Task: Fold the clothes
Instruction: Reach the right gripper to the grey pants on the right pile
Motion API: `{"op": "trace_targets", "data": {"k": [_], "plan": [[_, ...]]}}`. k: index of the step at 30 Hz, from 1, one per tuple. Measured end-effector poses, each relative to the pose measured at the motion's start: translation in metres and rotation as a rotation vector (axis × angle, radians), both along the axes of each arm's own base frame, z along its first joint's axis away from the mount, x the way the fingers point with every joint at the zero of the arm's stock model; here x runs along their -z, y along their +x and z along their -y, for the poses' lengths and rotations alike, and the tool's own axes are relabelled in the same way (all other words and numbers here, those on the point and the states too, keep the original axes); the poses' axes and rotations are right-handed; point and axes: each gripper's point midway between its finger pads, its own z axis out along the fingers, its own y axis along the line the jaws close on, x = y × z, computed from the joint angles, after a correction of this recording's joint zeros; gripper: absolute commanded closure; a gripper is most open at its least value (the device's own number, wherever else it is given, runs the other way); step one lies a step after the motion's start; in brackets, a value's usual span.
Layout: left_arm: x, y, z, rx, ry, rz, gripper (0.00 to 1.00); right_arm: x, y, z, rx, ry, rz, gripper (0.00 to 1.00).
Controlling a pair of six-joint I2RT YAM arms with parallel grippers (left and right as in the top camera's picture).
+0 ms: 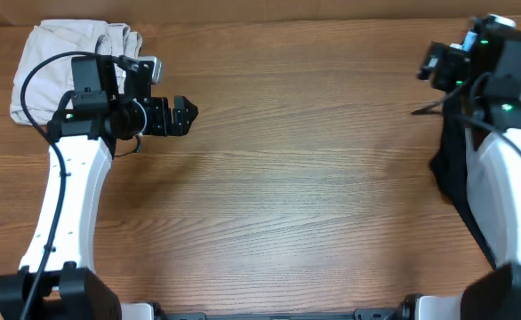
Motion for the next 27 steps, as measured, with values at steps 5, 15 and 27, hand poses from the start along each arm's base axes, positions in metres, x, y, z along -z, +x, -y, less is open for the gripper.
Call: {"op": "trace_targets", "data": {"k": [5, 15, 27], "plan": [[-0.002, 0.006, 0.0, 0.0, 0.002, 0.027, 0.0, 0.03, -0.022, 0.076, 0.143, -0.004, -0.096, 0.0], [-0.004, 0.007, 0.001, 0.003, 0.002, 0.035, 0.0, 0.118, -0.034, 0.091, 0.142, 0.027, -0.348, 0.0], [-0.004, 0.008, 0.001, -0.01, -0.008, 0.033, 0.0, 0.19, -0.029, 0.099, 0.164, 0.055, -0.464, 0.04]]}}
